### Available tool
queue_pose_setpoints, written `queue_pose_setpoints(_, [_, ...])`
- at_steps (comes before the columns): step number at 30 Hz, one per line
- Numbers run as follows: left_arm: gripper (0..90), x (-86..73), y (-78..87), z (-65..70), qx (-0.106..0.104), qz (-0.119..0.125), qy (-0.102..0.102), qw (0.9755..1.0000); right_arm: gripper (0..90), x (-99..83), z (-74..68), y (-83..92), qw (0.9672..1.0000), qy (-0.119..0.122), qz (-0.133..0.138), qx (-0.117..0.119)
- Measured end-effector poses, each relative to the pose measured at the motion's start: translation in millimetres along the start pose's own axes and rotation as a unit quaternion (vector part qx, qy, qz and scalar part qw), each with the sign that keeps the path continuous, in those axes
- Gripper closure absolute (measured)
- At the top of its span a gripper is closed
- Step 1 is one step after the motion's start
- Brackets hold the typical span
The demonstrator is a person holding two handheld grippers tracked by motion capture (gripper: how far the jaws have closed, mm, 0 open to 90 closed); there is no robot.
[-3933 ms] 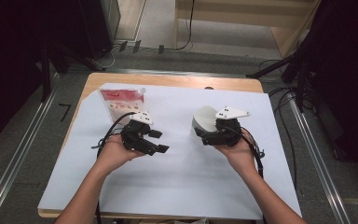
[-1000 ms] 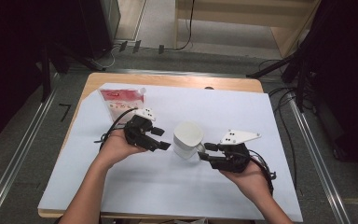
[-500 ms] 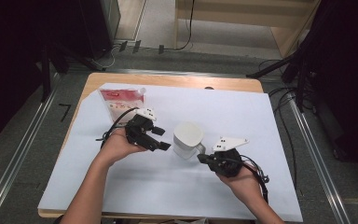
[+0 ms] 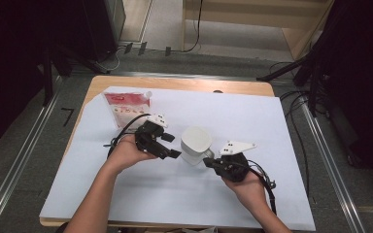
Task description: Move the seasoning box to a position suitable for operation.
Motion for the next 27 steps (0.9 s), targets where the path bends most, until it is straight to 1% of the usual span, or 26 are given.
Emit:
queue_pose_setpoints(3, [28.9, 0.2, -0.1, 0.9, -0.003, -0.001, -0.001, 1.0000, 90.0, -0.1, -0.3, -0.4, 1.0000, 0.001, 0.000, -0.003])
queue_pose_setpoints(5, [29.2, -0.1, -0.9, 0.7, 0.006, -0.005, -0.001, 1.0000, 90.0, 0.2, 0.4, 0.0, 1.0000, 0.003, -0.002, -0.003])
queue_pose_setpoints(7, [29.2, 0.0, -0.5, 0.8, 0.007, -0.006, 0.000, 1.0000, 90.0, 0.4, 0.4, 0.4, 1.0000, 0.002, -0.003, -0.005])
queue_pose_setpoints(11, [29.6, 1.0, 1.3, 0.9, 0.006, 0.000, -0.002, 1.0000, 90.0, 0.5, 3.3, 1.9, 1.0000, -0.003, -0.003, -0.005])
queue_pose_setpoints(12, [30.5, 1.6, 1.4, 0.8, 0.009, 0.004, -0.001, 1.0000, 90.0, 0.7, 4.8, 2.3, 1.0000, -0.002, -0.002, -0.007])
queue_pose_setpoints(17, [31.4, 2.3, 2.6, 0.9, 0.008, 0.005, -0.004, 0.9999, 90.0, 0.3, 10.4, 4.9, 1.0000, -0.008, -0.003, -0.003])
queue_pose_setpoints(19, [31.3, 3.1, 2.5, 1.8, 0.007, 0.006, -0.004, 1.0000, 90.0, 0.3, 13.1, 5.9, 0.9999, -0.008, -0.004, -0.006])
queue_pose_setpoints(20, [31.4, 4.2, 2.3, 2.1, 0.007, 0.008, -0.007, 0.9999, 90.0, 0.2, 15.6, 6.9, 0.9999, -0.013, -0.004, -0.004])
queue_pose_setpoints(21, [31.3, 4.2, 2.3, 2.1, 0.007, 0.008, -0.007, 0.9999, 90.0, 0.2, 17.1, 7.5, 0.9999, -0.014, -0.005, -0.007])
queue_pose_setpoints(22, [31.3, 5.5, 2.5, 3.3, 0.003, 0.012, -0.005, 0.9999, 90.0, 0.2, 17.1, 7.5, 0.9999, -0.014, -0.005, -0.007])
queue_pose_setpoints(24, [31.7, 9.4, 3.8, 4.5, 0.009, 0.023, -0.003, 0.9997, 90.0, 0.4, 19.4, 8.3, 0.9998, -0.017, -0.007, -0.008])
queue_pose_setpoints(25, [33.5, 11.0, 4.3, 4.1, 0.010, 0.025, -0.003, 0.9996, 90.0, 0.6, 22.2, 9.1, 0.9997, -0.020, -0.008, -0.010])
queue_pose_setpoints(26, [33.5, 12.6, 4.3, 4.6, 0.009, 0.026, 0.003, 0.9996, 90.0, 0.6, 22.2, 9.1, 0.9997, -0.020, -0.008, -0.010])
queue_pose_setpoints(27, [33.5, 13.3, 4.6, 4.6, 0.010, 0.024, -0.001, 0.9997, 90.0, 0.8, 24.1, 9.4, 0.9997, -0.020, -0.007, -0.011])
Point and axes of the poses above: each handheld gripper's, and its own axes: y roughly backward along the jaws, x roughly out of its top, z roughly to its right, the point moved 8 cm from there along -y, roughly forward along the jaws, and after that the axes turned 5 degrees about x, right-handed, at the moved point
